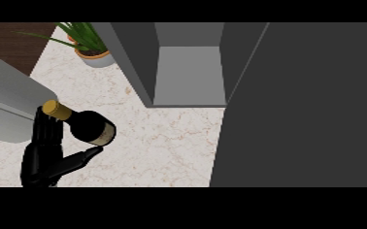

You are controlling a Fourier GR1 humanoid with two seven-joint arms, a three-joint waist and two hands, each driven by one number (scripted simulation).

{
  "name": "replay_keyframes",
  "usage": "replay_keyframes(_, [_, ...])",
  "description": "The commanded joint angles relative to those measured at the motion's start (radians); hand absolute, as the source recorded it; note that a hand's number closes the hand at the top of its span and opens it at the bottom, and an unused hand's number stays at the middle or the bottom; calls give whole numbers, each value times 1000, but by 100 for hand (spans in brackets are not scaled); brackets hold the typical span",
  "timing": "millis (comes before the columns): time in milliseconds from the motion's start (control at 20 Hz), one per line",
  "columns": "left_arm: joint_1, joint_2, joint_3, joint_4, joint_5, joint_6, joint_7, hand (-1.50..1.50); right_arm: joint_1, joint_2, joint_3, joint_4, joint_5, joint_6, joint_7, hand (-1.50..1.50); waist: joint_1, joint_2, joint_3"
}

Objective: Pick up the wine, place it into the cabinet and close the cabinet

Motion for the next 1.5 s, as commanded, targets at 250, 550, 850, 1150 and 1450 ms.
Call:
replay_keyframes(250, [-47,37,51,247,28,-71,-133,-150,2,-2,2,-101,-52,-20,93,-150,0,0,0])
replay_keyframes(550, [-128,64,95,401,86,-132,-183,-150,-78,-41,-61,-94,-105,-31,157,-150,-3,-1,0])
replay_keyframes(850, [-144,45,100,544,87,-178,-308,-150,18,-35,-58,-188,-120,-22,157,-150,-10,-2,0])
replay_keyframes(1150, [-302,98,120,798,49,-180,-444,-150,-72,-19,-2,-35,-44,-42,102,-150,-8,3,-1])
replay_keyframes(1450, [-332,87,138,789,118,-211,-400,150,-2,-27,-40,-131,-75,-50,148,-150,-8,0,0])
